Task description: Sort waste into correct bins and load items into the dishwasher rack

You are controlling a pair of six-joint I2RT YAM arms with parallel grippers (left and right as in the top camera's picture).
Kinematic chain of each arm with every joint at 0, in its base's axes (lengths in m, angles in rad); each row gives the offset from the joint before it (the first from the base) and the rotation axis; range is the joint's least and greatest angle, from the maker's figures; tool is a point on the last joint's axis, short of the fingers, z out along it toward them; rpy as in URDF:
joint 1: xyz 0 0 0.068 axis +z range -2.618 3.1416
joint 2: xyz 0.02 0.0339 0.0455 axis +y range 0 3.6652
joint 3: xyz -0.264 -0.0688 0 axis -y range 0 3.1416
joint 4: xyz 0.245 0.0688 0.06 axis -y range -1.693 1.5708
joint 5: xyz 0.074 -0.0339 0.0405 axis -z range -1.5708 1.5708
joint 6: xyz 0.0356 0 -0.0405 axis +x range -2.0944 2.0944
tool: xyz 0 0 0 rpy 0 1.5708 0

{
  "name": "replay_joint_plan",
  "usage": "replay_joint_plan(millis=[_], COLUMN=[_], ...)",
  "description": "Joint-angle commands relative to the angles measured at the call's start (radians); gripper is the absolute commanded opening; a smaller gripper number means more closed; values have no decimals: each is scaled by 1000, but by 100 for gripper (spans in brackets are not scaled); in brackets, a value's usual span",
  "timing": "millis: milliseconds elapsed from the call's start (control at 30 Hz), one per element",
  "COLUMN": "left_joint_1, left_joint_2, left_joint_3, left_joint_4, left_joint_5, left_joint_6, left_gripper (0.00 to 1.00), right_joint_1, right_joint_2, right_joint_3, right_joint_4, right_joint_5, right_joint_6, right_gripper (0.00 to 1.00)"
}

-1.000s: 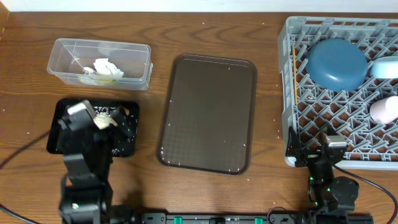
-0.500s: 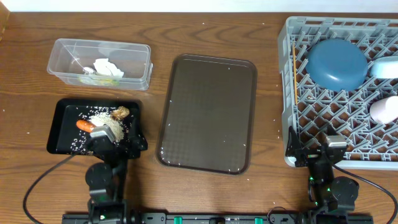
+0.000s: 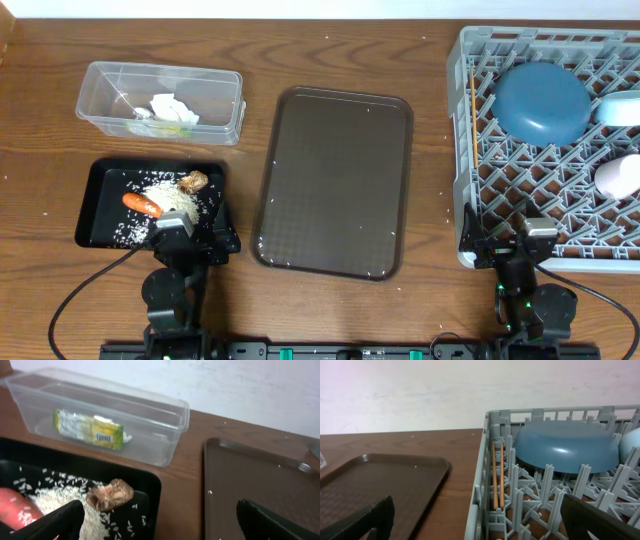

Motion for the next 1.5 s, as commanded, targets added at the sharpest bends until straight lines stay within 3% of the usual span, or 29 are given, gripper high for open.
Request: replay_joint_plan(millis=[0, 267, 1467], left_joint_1=[-5, -17, -17], left_joint_2=[-31, -125, -122], left_joint_3=[-8, -8, -8], left_joint_4=[-49, -47, -48], left_joint_5=[19, 15, 15], left_joint_6=[48, 48, 48], left_gripper=[98, 98, 98], right_joint_1=[-18, -18, -18], right_joint_2=[-6, -6, -6], right_joint_3=[-3, -3, -3], right_joint_4=[-1, -1, -1], right_joint_5=[2, 2, 2], right_joint_6=[-16, -16, -16], right_gripper=[99, 99, 99])
